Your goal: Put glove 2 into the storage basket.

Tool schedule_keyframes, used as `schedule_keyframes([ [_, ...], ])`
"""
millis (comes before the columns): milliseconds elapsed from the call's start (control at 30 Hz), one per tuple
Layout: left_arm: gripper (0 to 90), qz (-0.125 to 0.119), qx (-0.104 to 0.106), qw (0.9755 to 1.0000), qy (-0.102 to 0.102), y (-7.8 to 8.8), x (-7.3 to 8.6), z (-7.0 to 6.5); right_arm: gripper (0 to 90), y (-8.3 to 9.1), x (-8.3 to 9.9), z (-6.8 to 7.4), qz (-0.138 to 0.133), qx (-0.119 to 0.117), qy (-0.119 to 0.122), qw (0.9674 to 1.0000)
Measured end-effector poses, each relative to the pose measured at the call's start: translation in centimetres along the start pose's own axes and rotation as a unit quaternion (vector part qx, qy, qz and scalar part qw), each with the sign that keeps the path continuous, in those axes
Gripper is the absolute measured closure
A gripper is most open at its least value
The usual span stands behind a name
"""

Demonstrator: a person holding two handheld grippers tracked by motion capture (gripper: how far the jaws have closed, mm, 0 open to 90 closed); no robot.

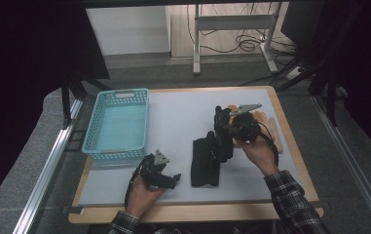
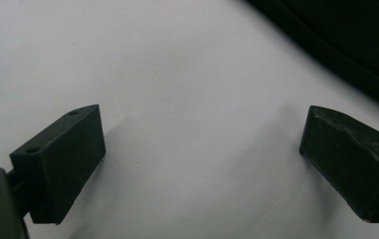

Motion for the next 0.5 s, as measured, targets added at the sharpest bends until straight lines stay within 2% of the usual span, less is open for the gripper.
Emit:
schedule_keyframes([
  [100, 4.5, 0.0, -0.001, 1.0, 0.0, 0.0, 0.0, 0.0, 86.5, -1.1, -0.3, 1.0, 0.006, -0.006, 0.009, 0.9999],
  [300, 4.6, -0.001, -0.001, 1.0, 0.0, 0.0, 0.0, 0.0, 85.3, -3.1, -1.5, 3.5, 0.009, -0.047, 0.019, 0.9987],
  [433, 4.6, -0.002, -0.001, 1.0, -0.001, 0.0, 0.0, 0.0, 73.5, -4.6, -2.4, 5.6, 0.01, -0.093, 0.04, 0.9948],
  [500, 4.6, -0.001, -0.002, 1.0, -0.001, 0.0, 0.0, 0.0, 68.9, -4.8, -2.9, 6.2, 0.004, -0.101, 0.047, 0.9938],
])
Point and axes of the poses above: each handheld gripper's, and its own axes: y roughly backward along the jaws, x roughly out of its underside, z roughly to its left, the point moved 3 cm from there along -y, roughly forward along the jaws, and after that the axes turned 13 degrees about z, right-handed, at the moved point
